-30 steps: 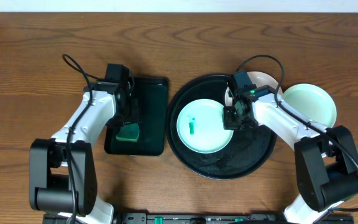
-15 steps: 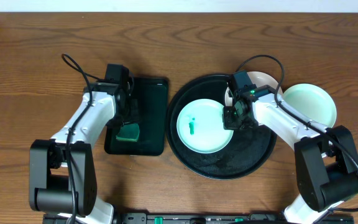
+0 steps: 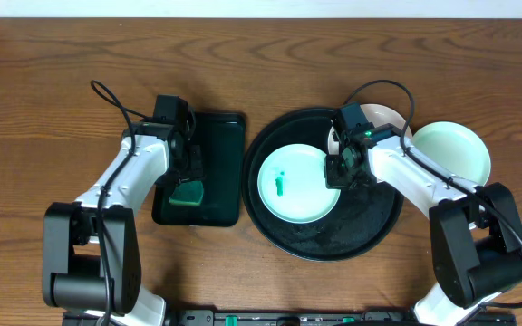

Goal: Clean dirty plates on tray and stack at the side
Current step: 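Grasp the green sponge with the left gripper while right holds the plate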

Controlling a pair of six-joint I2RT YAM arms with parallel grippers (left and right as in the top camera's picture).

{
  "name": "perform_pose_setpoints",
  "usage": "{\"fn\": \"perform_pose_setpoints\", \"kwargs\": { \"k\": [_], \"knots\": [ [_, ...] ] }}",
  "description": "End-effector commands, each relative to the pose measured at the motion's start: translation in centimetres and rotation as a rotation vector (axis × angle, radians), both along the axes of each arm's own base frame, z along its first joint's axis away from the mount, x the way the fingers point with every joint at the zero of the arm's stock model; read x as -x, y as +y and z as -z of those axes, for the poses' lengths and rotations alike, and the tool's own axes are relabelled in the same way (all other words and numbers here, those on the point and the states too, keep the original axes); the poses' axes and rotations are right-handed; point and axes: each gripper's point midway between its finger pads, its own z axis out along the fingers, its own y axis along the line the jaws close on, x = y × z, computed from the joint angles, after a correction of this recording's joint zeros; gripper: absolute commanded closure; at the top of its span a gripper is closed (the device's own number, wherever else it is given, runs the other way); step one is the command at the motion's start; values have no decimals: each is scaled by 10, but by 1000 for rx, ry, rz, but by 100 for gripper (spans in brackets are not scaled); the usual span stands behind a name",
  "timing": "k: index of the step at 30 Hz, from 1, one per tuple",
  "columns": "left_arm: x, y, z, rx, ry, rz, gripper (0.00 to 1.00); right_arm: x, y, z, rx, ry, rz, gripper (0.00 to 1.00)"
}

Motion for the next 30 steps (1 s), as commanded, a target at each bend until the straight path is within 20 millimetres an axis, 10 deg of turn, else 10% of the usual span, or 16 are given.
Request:
{"fn": "perform_pose_setpoints", "kwargs": {
  "k": [1,9,12,30],
  "knots": [
    [6,4,12,-15,38,-17,39,-2,-17,3,84,-15,19,99],
    [8,6,23,-17,66,-25,40,-2,-17,3,84,-15,18,99],
    [9,6,25,-13,73,-25,59,-2,-17,3,84,-15,18,99],
    [5,-5,15,43,51,31,93,-2,-17,3,87,-16,19,98]
  ]
}}
